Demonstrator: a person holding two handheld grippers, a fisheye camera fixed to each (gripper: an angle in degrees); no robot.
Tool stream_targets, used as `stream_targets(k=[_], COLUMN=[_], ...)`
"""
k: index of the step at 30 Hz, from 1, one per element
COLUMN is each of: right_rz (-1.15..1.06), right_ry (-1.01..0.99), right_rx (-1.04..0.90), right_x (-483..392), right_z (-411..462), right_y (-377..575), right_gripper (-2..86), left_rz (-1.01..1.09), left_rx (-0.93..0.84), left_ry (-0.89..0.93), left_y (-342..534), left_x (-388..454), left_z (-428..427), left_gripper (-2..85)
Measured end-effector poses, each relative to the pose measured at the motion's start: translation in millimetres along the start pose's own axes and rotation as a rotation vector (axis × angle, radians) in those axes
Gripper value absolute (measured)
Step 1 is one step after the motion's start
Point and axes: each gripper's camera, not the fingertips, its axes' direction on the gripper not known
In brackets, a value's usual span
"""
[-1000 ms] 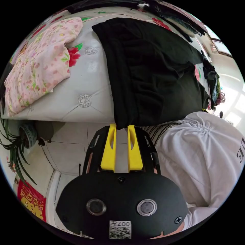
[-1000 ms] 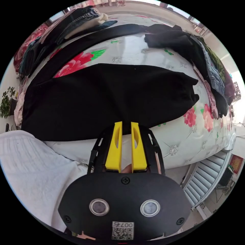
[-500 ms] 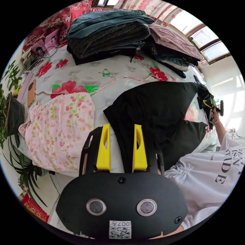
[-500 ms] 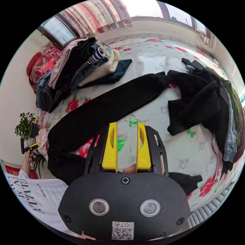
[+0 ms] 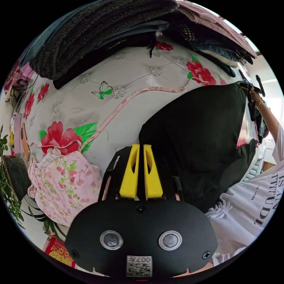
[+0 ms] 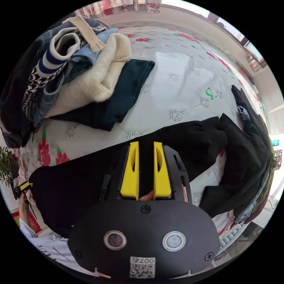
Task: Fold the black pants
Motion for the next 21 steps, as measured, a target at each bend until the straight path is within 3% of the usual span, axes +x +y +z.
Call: stream_targets(k=[3, 8, 15, 18, 21], right_rz=[0.005, 0.040, 0.081, 0.164, 0.301], right_ry=[-0.058, -0.334, -0.448, -0.391, -0.310], right_rx=[0.074, 0.363, 0.653, 0.609, 0.360], right_x=[26, 106, 209, 251, 290], right_z=[-52, -202, -360, -358, -295], right_y=[18, 105, 365, 489, 591], right_gripper=[0.8, -0.1, -0.2, -0.1, 0.3], left_rz=[-0.020, -0.035, 0.097, 0.143, 0.134], left_rx=[0.034, 0.326, 0.627, 0.566, 0.390], left_ry=[0.040, 0.161, 0.134, 0.109, 0.140], left_y=[13, 90, 263, 326, 361], left_x=[-5, 2, 48, 74, 95], left_z=[-20, -127, -228, -220, -165], left_gripper=[-0.5, -0.8, -0.7, -0.7, -0.6])
